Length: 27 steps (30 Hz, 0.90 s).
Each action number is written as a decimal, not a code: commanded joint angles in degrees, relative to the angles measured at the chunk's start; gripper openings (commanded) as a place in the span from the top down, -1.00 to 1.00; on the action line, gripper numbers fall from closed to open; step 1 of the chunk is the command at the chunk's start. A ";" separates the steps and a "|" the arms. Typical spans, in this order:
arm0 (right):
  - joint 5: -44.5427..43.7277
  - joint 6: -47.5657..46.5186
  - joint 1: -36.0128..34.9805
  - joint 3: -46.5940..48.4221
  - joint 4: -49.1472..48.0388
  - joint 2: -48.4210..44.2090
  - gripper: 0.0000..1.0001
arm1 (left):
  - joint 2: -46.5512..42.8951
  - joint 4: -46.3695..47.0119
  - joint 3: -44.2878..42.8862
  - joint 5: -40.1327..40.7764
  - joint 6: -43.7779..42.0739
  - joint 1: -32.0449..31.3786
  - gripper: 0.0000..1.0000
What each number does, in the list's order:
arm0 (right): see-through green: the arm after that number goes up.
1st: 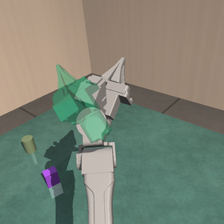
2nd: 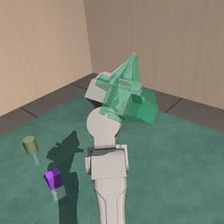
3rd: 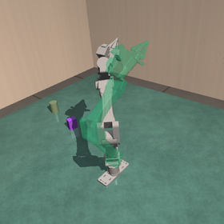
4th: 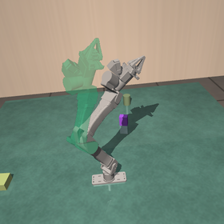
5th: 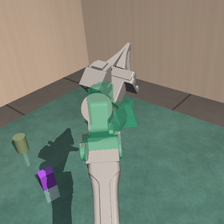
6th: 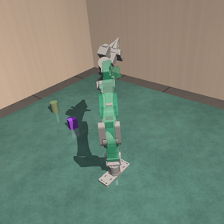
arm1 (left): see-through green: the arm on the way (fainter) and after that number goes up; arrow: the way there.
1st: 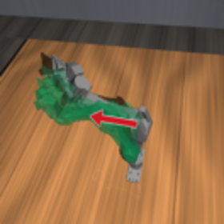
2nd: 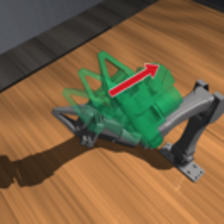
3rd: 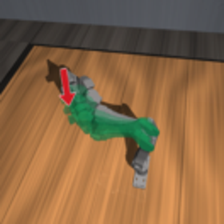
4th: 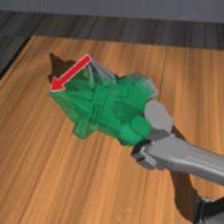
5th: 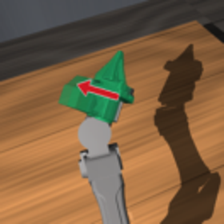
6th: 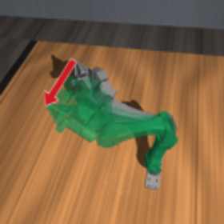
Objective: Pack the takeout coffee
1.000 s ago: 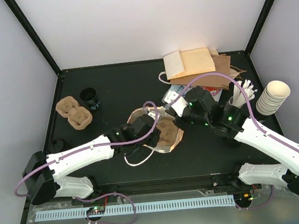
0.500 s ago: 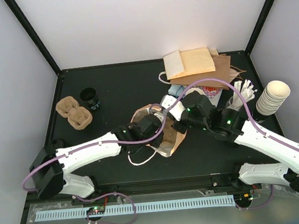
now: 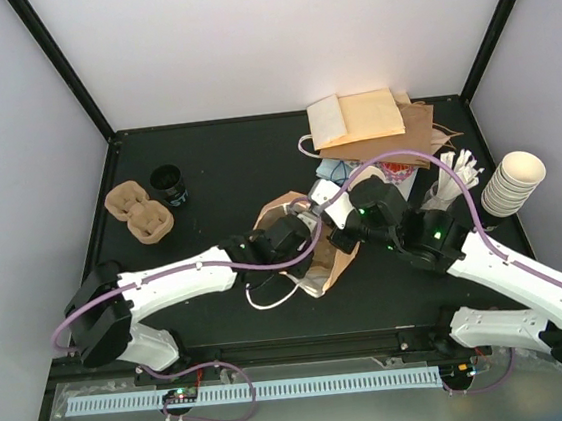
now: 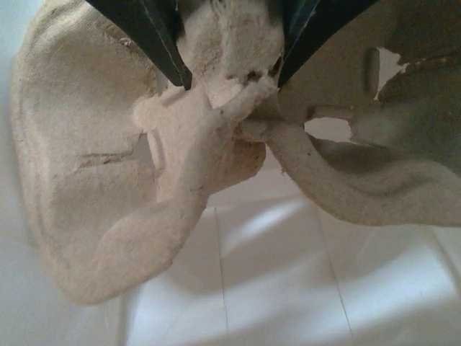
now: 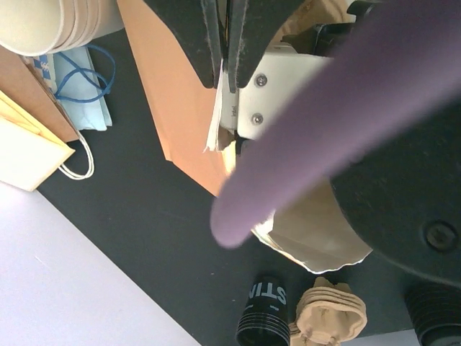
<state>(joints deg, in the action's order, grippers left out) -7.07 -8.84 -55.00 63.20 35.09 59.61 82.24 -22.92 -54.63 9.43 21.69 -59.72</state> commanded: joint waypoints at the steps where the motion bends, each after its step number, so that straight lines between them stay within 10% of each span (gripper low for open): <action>1: 0.76 0.40 -0.63 1.32 -9.11 -3.20 0.98 | 4.44 -4.26 -1.30 -2.67 0.17 -0.01 0.42; 27: 7.06 14.13 -0.54 1.81 -5.83 -1.64 0.97 | -4.60 16.08 3.66 -2.52 -6.10 5.41 0.39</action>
<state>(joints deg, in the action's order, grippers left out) -4.62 1.65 -54.78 62.67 30.06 57.60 81.95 -10.39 -53.30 8.60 17.21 -55.59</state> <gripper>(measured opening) 0.041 0.303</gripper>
